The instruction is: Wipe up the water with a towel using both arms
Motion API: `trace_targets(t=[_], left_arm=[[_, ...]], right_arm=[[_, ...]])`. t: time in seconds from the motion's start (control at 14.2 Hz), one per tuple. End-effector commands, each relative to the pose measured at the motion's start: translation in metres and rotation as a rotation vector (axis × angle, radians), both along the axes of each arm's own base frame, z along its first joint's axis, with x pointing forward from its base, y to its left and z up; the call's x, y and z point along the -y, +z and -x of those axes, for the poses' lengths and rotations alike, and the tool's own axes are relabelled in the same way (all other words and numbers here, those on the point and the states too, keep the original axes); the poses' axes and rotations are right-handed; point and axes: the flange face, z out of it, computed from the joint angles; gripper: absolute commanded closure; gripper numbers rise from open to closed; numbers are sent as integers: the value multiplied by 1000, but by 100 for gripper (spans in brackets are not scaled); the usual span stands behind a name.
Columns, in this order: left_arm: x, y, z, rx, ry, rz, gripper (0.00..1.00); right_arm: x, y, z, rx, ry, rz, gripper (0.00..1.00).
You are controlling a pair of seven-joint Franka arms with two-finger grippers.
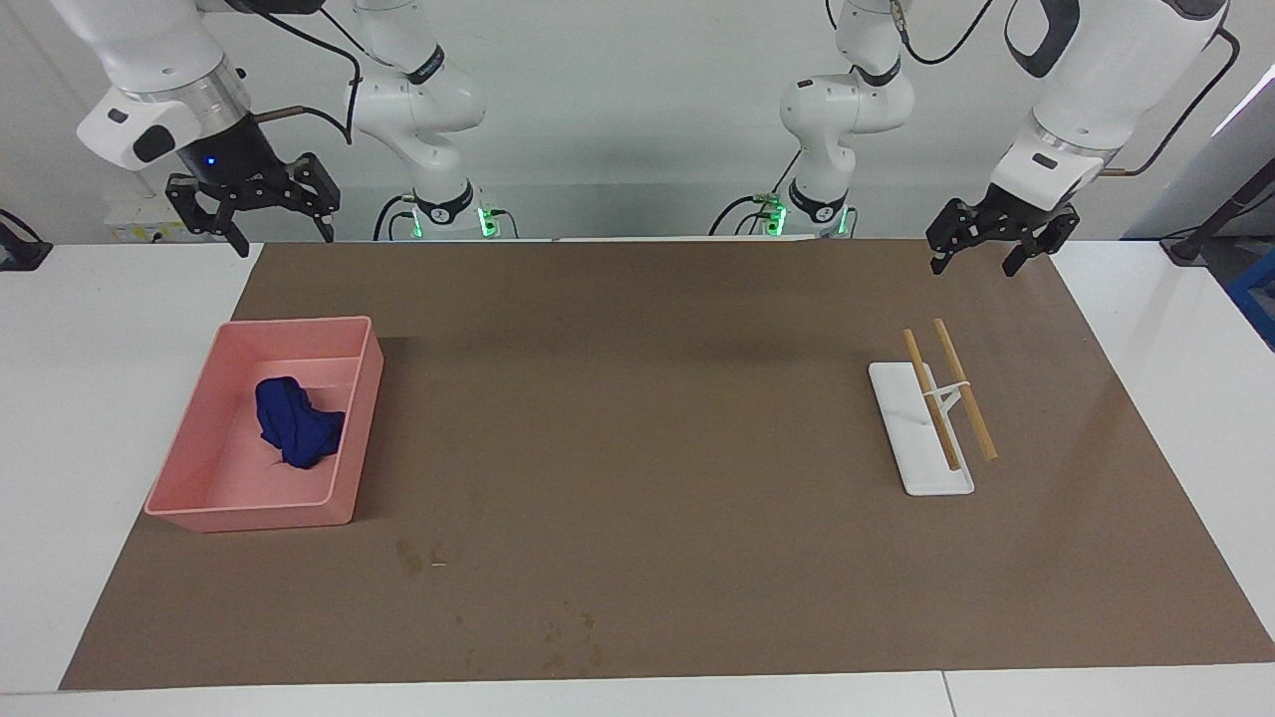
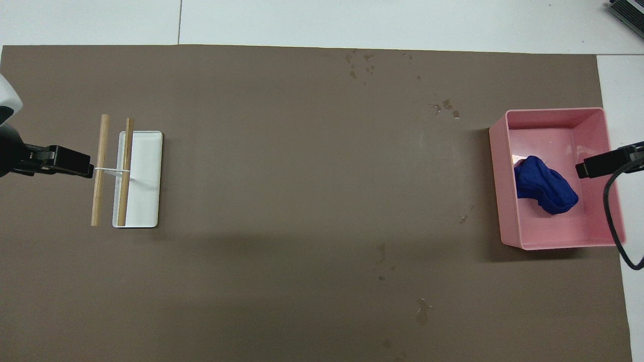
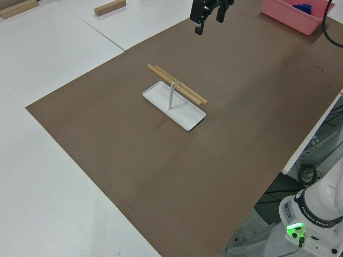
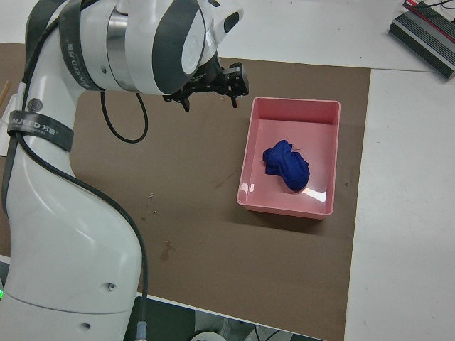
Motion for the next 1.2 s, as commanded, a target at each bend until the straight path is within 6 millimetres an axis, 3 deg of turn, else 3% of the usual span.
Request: trace_targets(t=[0.0, 0.42, 0.71, 1.13], left_arm=[[-1, 1, 3, -10, 1, 12, 0], [-1, 1, 3, -10, 1, 12, 0], [-1, 1, 2, -8, 1, 12, 0], [-1, 1, 3, -10, 1, 12, 0]], right_arm=[[5, 2, -3, -22, -21, -10, 0], [4, -6, 4, -48, -19, -20, 0], [19, -8, 5, -51, -43, -23, 0], [17, -10, 7, -55, -42, -24, 0]])
